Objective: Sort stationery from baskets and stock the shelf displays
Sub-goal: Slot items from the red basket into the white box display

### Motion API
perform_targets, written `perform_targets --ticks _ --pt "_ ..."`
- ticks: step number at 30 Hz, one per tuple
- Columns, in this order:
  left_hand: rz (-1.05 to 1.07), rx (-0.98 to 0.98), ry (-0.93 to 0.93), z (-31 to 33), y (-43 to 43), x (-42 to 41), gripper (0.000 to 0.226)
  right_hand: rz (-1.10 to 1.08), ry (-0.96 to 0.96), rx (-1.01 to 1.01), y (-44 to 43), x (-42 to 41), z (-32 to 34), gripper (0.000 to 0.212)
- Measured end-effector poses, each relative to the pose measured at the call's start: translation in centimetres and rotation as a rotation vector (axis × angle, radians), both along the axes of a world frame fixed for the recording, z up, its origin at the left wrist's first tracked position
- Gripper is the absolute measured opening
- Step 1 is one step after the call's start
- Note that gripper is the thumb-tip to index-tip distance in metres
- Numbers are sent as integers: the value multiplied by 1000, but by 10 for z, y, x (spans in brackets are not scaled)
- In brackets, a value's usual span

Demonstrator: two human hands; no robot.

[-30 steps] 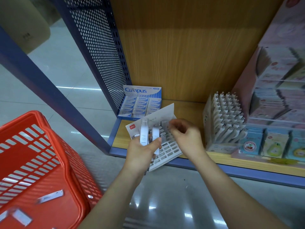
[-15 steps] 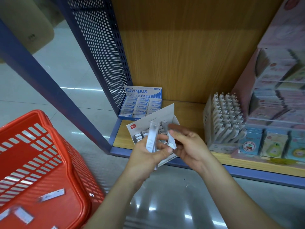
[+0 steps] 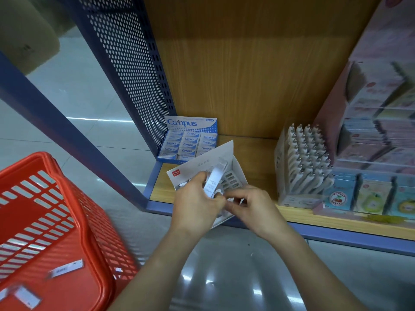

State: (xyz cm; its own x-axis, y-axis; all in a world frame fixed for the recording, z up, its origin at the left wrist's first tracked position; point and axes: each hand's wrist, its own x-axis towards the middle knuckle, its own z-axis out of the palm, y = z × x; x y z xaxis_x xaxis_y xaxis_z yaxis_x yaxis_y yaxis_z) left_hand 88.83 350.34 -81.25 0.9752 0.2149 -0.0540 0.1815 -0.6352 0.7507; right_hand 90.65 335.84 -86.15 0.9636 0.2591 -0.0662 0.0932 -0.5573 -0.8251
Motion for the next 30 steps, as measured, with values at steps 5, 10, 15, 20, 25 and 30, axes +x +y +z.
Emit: perform_targets --ticks 5,10,15,20,25,30 --pt "-17 -81 19 0 -2 9 14 41 -18 137 7 12 4 26" --pt "94 25 7 -5 13 11 13 -300 -51 156 -6 40 -5 21" --pt "141 192 38 -19 30 -1 12 -373 -40 269 9 52 -8 24" --pt "165 166 25 -28 33 -5 13 -382 -60 204 17 52 -19 23" --pt "182 73 21 -33 34 -4 13 -288 -116 10 17 54 -20 19" --pt "173 45 21 -37 34 -5 16 -141 -293 -117 16 55 -26 17"
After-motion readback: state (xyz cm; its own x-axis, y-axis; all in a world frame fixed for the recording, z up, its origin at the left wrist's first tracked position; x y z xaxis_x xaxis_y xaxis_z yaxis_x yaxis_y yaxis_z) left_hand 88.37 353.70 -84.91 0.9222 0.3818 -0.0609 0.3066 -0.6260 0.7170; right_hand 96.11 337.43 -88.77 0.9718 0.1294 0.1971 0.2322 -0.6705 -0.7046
